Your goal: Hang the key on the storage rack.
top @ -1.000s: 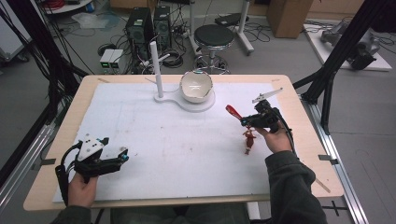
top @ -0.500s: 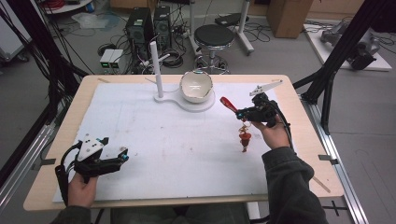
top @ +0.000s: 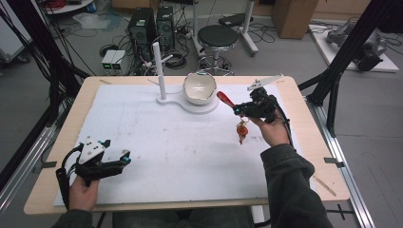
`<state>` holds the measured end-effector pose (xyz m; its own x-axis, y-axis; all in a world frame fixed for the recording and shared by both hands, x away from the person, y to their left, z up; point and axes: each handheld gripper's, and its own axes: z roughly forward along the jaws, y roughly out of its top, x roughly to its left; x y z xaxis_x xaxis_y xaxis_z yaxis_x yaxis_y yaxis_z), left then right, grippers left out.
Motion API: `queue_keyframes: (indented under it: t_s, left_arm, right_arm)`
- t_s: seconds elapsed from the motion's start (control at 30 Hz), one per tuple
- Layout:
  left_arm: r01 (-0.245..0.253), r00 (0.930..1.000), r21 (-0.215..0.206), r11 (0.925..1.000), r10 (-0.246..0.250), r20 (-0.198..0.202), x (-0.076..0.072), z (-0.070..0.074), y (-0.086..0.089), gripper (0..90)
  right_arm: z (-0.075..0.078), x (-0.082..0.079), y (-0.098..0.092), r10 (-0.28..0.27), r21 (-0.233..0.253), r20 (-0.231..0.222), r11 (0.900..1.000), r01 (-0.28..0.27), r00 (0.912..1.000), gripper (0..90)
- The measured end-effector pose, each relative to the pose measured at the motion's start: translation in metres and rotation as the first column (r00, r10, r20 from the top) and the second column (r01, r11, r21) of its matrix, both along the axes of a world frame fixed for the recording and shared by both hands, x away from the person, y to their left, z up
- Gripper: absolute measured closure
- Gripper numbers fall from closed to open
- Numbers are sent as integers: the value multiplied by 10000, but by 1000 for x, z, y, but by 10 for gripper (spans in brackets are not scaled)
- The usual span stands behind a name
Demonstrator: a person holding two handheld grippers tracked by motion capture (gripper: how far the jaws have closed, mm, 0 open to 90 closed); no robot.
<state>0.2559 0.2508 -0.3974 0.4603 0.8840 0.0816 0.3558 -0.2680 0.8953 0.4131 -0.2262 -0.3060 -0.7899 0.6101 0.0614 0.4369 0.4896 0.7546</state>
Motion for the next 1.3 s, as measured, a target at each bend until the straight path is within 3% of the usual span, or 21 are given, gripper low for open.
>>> queue_keyframes:
  t_s: [0.8, 1.3]
  left_arm:
    - [5, 10000, 13, 10000, -5, 57, -1, 1, 0, 207]
    - [41, 9999, 57, 10000, -42, 94, -1, 1, 0, 207]
  right_arm:
    - [24, 13, 46, 442, -21, 388, 9990, -442, 9983, 857]
    - [28, 24, 84, 755, -109, 518, 9971, -750, 9958, 857]
